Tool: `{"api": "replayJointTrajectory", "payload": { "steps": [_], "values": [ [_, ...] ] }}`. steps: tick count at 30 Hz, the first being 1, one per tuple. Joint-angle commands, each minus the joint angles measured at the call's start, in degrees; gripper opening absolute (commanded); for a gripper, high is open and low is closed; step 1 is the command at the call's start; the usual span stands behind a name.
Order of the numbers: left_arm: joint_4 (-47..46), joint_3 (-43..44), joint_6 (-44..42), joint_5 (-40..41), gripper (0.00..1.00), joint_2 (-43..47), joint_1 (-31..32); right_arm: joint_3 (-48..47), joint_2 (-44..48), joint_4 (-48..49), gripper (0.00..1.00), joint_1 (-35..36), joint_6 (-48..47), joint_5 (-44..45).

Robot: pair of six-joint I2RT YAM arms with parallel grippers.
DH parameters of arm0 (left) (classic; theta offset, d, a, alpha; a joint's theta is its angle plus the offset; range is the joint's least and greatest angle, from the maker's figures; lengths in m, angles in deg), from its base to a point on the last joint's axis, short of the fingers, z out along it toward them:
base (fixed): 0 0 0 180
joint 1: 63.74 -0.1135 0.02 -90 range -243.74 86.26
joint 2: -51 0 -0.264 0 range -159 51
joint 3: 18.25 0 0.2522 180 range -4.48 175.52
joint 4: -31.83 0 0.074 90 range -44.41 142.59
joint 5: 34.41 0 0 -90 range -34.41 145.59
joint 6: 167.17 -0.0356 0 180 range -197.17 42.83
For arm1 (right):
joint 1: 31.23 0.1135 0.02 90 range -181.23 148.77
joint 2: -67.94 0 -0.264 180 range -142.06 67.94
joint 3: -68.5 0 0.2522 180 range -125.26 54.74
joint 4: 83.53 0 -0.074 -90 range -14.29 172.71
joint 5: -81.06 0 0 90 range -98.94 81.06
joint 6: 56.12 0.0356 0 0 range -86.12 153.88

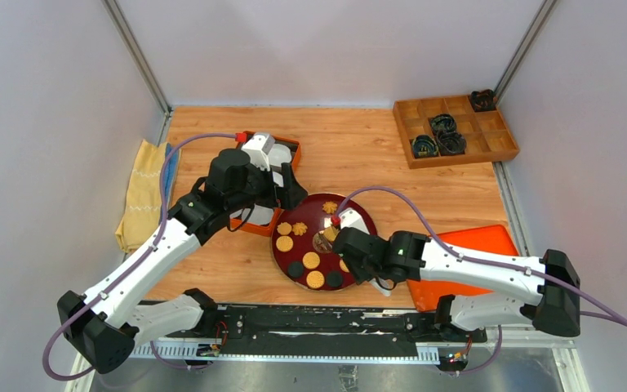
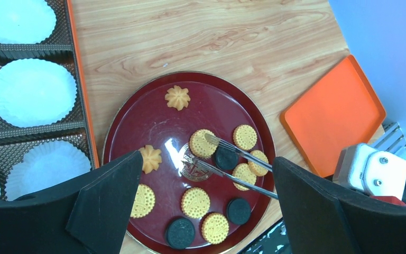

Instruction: Pack the cookies

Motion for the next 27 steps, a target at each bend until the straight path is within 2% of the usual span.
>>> {"api": "replayJointTrajectory", "payload": {
  "steps": [1,11,19,27],
  "values": [
    [0.7,0.0,0.2,-0.1,1.00,1.1,0.2,-2.5,0.3,-2.8,0.43,0.8,2.2,3.3],
    [0.7,-0.3,0.5,-0.6,1.00,2.0,0.1,-5.6,1.0,-9.0,0.47,0.9,3.8,9.8],
    [1.9,-0.7,0.5,-0.3,1.00,2.6,0.2,-4.9,0.2,-6.8,0.54,0.9,4.3,5.2],
    [3.0,0.3,0.3,0.0,1.00,3.2,0.1,-3.6,0.9,-3.3,0.55,0.9,4.0,0.4]
  ]
}}
